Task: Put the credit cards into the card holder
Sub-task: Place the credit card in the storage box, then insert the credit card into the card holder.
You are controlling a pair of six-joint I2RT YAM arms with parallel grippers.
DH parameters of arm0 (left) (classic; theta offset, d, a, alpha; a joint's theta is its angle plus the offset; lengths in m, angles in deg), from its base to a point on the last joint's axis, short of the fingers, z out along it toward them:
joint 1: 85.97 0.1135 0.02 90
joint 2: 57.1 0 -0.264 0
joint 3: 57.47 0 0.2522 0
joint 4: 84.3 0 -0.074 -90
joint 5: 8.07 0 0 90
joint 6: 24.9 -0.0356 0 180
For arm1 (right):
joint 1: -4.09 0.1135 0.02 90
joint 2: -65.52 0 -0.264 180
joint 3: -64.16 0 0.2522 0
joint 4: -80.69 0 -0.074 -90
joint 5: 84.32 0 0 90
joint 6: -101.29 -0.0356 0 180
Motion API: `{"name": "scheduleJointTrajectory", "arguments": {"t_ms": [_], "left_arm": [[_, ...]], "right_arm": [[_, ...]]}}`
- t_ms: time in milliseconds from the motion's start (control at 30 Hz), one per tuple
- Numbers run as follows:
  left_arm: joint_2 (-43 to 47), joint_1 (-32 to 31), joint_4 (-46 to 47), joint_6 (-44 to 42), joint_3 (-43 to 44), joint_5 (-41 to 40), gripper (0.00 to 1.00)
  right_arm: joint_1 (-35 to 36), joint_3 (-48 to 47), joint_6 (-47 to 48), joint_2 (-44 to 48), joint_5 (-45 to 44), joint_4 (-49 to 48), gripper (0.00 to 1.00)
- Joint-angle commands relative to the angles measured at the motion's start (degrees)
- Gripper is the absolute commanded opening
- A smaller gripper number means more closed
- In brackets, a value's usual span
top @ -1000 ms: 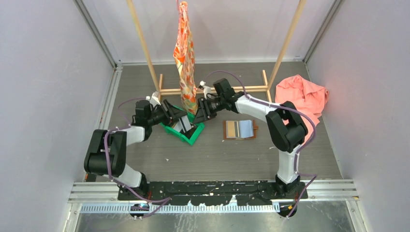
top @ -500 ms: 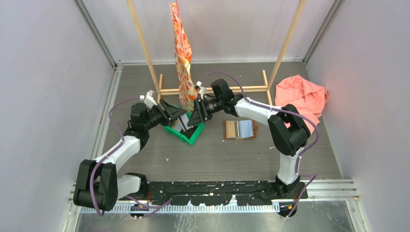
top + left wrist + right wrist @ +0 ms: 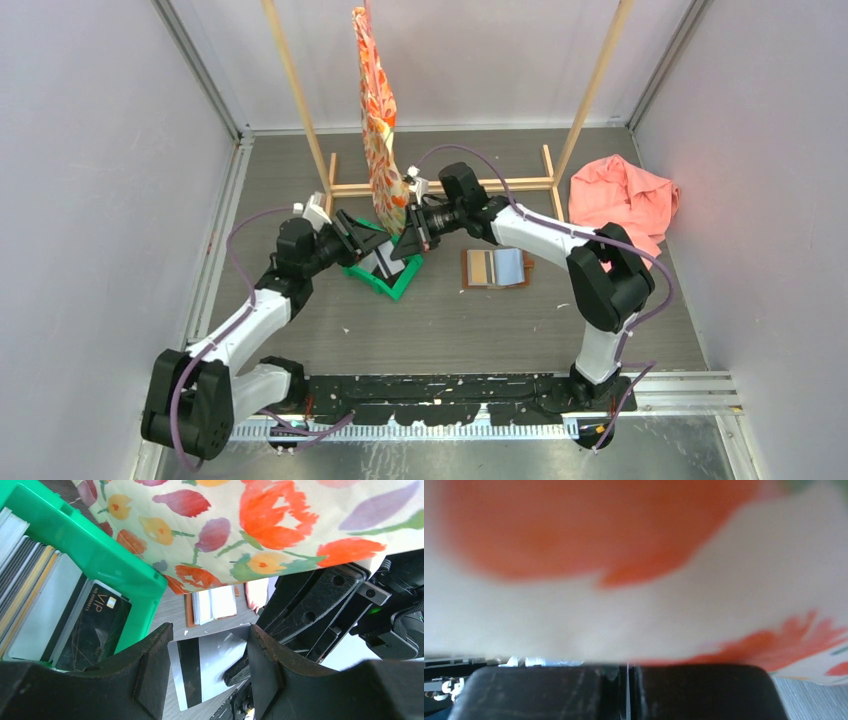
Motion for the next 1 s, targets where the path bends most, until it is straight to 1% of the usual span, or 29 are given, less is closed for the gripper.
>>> {"name": "scheduleJointTrajectory", "arguments": {"t_ms": [0,67,100,200,233,267,333,367,467,567,633,667,700,733,767,800,833,967], "left_arm": [[3.61,-1.23,-0.11,1.32,-0.27,-0.39,0.53],[5.34,-1.23,-0.48,1.71,-0.61,-0.18,0.58],[6.38,-1.23,-1.22,1.62,-0.63,-0.01,0.63],[10.08,-1.15,-0.23,1.49,-1.59,0.89,0.86],[11.32,-1.15,0.67,1.58,-2.25,1.34,0.95],[12.37,-1.06,1.8,1.79,-3.15,2.3,0.99],[14.03,-1.06,4.75,2.91,-4.61,4.2,1.0],[14.5,-1.06,6.88,3.7,-5.38,5.49,1.0],[13.53,-1.29,18.43,8.47,-8.34,9.84,1.0],[11.47,-4.65,27.46,9.74,-10.11,8.99,0.98],[10.32,-10.49,30.29,6.42,-10.19,4.31,0.95],[9.61,-14.0,31.19,3.61,-9.86,1.6,0.95],[8.82,-17.63,31.76,0.81,-9.29,-1.43,0.95],[7.83,-21.63,32.25,-1.94,-8.28,-4.62,0.95],[6.6,-23.9,33.11,-4.1,-7.51,-6.36,0.95],[5.23,-25.78,34.1,-5.92,-6.82,-8.02,0.94],[3.58,-27.16,35.37,-7.02,-6.26,-9.61,0.94],[-5.77,-30.66,41.9,-7.71,-3.89,-12.89,0.89]], "right_arm": [[0.08,1.1,1.99,5.02,0.45,-0.54,0.01],[-0.38,2.51,2.92,6.46,2.2,-0.17,0.01],[-0.73,3.46,3.49,7.49,3.27,-0.04,0.01],[-2.78,6.92,7.8,11.17,9.46,1.46,0.01],[-3.47,7.36,12.21,12.33,12.15,5.1,0.01],[-4.12,6.98,18.12,13.35,14.0,11.96,0.01],[-6.06,5.61,33.77,14.95,16.13,26.19,0.01],[-7.54,5.41,37.3,15.65,17.02,30.86,0.01],[-14.28,6.88,42.02,18.15,19.99,37.85,0.01],[-21.68,8.47,43.69,20.04,22.83,41.73,0.01],[-25.76,9.6,42.65,21.36,24.59,41.23,0.01],[-27.29,10.38,40.6,21.99,25.32,39.27,0.01],[-28.48,11.37,37.86,22.6,26.13,35.93,0.01],[-29.38,12.63,32.7,23.07,27.33,32.15,0.01],[-30.01,13.77,30.23,23.32,27.95,28.09,0.01],[-30.64,14.57,26.68,23.4,29.37,25.28,0.01],[-31.33,14.98,25.38,23.34,30.15,23.92,0.01],[-32.55,14.48,24.84,22.6,31.99,24.07,0.01]]}}
